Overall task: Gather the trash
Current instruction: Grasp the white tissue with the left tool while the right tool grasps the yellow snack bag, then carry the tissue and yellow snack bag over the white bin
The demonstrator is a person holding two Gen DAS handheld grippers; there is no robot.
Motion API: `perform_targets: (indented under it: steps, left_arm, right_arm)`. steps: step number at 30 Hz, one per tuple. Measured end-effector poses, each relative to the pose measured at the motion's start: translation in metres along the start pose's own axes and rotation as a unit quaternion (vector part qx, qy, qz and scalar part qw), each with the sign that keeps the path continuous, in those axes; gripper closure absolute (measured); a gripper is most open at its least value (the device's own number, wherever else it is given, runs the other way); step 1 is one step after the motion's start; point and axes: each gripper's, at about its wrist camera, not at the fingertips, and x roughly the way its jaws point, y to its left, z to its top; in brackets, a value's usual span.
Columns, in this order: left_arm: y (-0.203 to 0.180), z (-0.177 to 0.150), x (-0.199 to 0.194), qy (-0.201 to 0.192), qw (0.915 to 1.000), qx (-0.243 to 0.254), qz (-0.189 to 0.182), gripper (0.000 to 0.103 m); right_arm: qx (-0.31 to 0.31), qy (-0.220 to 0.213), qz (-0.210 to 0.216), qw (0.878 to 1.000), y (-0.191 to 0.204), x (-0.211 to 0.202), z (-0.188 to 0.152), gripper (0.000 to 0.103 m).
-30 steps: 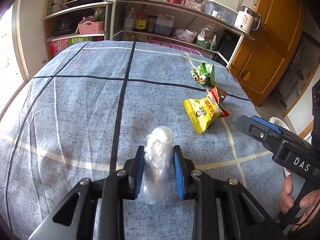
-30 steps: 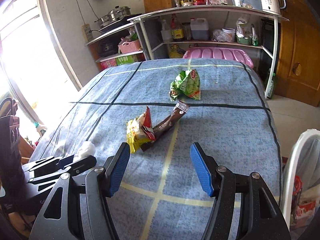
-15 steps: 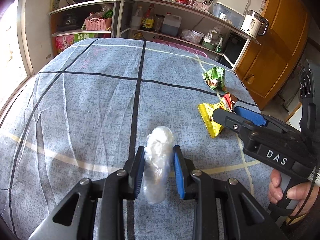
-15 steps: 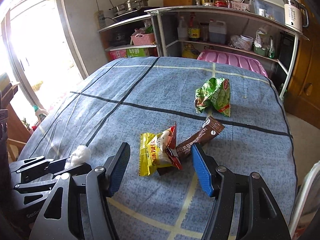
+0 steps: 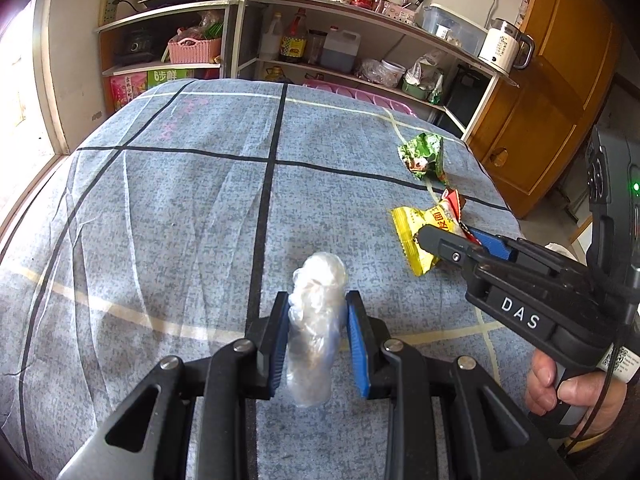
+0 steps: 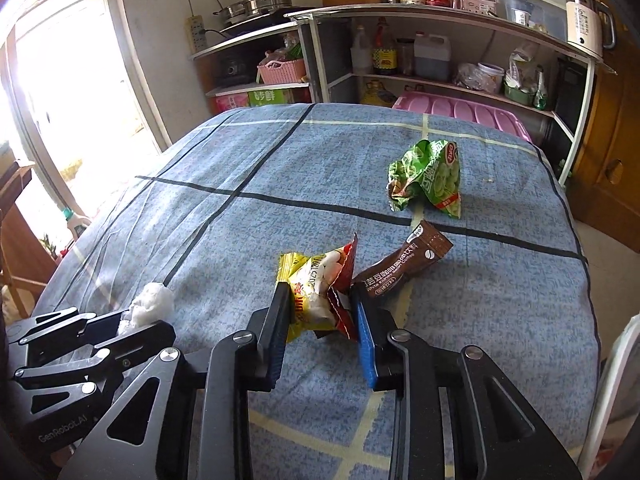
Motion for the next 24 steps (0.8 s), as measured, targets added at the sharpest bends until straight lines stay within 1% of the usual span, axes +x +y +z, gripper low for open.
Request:
perform_targets:
  steps: [8, 16, 24]
  left_arm:
    - [-0.012, -0.002, -0.01, -0.007, 0.9999, 0.009, -0.004, 0.074]
    - [-0.028, -0.002, -0.023, -0.019, 0.9995, 0.023, -0.009, 0.074]
    - [-0.055, -0.003, -0.038, -0.032, 0.9984, 0.043, -0.018, 0.074]
  right_arm:
    - [0.013, -0.014, 0.006, 1.0, -0.006, -0.017, -0.005, 0.072]
    - [0.031, -0.03, 0.002, 0.999, -0.014, -0.04, -0.012, 0.072]
    - [0.052, -0.048, -0.007, 0.997, -0.03, -0.069, -0.023, 0.072]
